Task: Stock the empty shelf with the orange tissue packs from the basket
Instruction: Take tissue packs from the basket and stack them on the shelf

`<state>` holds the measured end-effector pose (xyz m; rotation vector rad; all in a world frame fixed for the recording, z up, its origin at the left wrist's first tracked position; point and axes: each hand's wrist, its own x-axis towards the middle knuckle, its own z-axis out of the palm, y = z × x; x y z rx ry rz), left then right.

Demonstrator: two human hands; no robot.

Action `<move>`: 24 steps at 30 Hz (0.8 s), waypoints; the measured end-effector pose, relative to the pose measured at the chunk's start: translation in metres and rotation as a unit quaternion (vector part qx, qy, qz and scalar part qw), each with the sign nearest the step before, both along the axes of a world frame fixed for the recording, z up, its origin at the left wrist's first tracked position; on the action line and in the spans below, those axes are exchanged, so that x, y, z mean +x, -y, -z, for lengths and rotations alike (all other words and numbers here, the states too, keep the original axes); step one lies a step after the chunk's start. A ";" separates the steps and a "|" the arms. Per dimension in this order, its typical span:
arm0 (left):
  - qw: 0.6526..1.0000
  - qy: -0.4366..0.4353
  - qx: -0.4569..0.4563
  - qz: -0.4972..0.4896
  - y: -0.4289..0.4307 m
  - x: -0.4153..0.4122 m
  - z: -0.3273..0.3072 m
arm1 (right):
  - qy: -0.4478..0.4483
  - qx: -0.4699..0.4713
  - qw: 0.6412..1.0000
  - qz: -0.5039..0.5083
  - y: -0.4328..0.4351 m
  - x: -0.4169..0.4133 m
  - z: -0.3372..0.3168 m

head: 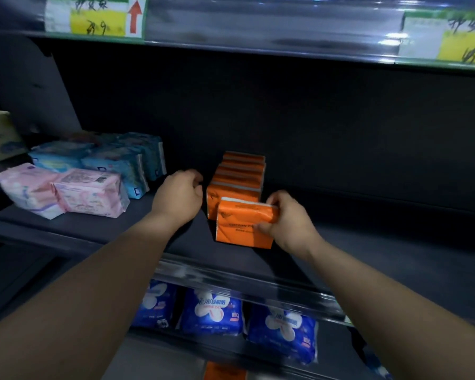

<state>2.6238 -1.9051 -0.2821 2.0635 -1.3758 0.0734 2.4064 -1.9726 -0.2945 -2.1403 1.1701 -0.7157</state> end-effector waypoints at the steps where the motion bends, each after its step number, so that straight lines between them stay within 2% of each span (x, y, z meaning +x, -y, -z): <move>1: 1.000 0.000 -0.008 -0.006 -0.004 0.000 0.002 | 0.001 -0.001 1.000 0.003 -0.001 0.006 0.002; 10: 0.999 -0.016 -0.033 -0.027 -0.026 0.006 0.014 | 0.032 0.018 0.998 0.060 -0.006 0.035 0.013; 14: 0.999 -0.020 -0.037 -0.024 -0.030 -0.001 0.010 | -0.012 -0.012 0.999 0.045 -0.011 0.024 0.012; 20: 0.999 -0.014 -0.034 0.003 -0.038 -0.034 -0.011 | -0.117 -0.123 0.985 0.018 -0.020 -0.019 -0.014; 24: 0.999 0.008 -0.033 0.018 -0.049 -0.074 -0.028 | -0.167 -0.144 0.975 0.023 -0.034 -0.060 -0.032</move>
